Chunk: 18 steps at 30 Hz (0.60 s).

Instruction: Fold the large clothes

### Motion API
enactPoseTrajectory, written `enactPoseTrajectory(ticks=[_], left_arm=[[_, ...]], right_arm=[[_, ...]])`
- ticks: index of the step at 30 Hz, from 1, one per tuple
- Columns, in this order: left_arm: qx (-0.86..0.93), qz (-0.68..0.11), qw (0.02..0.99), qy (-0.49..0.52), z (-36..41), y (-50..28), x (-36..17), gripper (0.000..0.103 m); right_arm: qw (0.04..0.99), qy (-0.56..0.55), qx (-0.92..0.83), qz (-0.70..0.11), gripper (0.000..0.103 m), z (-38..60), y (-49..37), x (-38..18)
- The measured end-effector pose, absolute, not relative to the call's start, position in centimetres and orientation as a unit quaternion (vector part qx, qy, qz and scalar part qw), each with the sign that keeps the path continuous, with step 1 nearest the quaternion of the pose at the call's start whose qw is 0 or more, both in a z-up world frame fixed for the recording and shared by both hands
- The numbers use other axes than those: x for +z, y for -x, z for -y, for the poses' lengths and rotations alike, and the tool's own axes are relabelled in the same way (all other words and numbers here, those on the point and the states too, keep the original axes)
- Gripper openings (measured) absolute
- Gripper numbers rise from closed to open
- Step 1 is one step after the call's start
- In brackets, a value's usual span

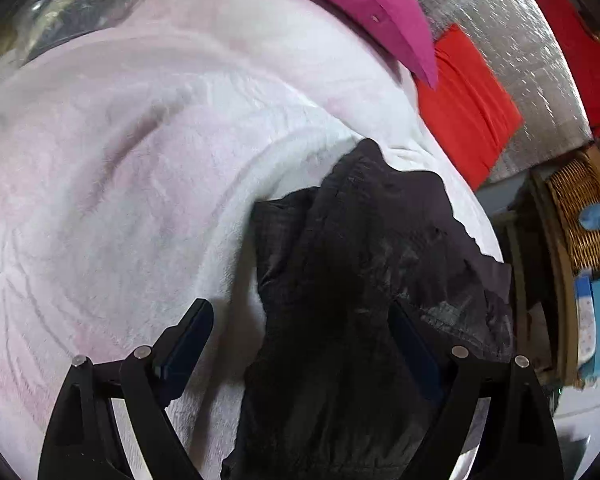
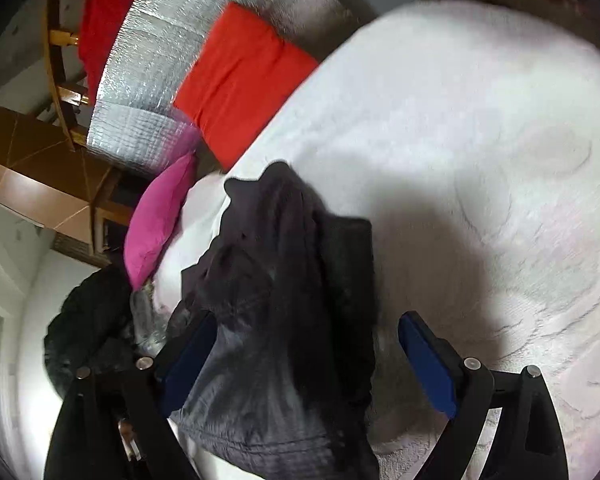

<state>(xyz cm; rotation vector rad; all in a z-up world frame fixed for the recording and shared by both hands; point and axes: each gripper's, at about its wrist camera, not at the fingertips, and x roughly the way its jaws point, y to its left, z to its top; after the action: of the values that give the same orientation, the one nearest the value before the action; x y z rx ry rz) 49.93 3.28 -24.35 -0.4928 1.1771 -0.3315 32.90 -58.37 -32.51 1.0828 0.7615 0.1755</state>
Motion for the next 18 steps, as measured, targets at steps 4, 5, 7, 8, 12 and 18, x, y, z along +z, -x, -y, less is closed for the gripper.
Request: enactPoseTrajectory(ticks=[4,5,7,8,12,18], left_arm=[[-0.185,-0.55,0.784,0.22,-2.4,-50.2,-24.7,0.089],[-0.193,-0.553,0.78,0.22,-2.1,-50.2,-24.8,0.089],[-0.206,-0.563,0.772,0.211,-1.4,-50.4,-25.3,0.089],[-0.21,-0.566,0.77,0.207,-1.2,-50.5,-25.5,0.089],[-0.244,-0.583,0.746,0.21,0.1,-50.4,-26.6,0.089],[-0.274,-0.574,0.734,0.239,0.2,-50.3,-26.9,0.09]], right_arm=[[0.779,-0.496,0.107,-0.368,0.094,58.6,-33.1,-33.4],[0.776,-0.495,0.111,-0.374,0.094,58.3,-33.5,-33.7],[0.772,-0.492,0.119,-0.385,0.094,58.0,-33.7,-34.3],[0.766,-0.493,0.127,-0.393,0.094,57.7,-34.1,-34.7],[0.749,-0.5,0.153,-0.406,0.094,56.7,-35.1,-35.9],[0.742,-0.486,0.198,-0.417,0.094,54.0,-37.3,-36.2]])
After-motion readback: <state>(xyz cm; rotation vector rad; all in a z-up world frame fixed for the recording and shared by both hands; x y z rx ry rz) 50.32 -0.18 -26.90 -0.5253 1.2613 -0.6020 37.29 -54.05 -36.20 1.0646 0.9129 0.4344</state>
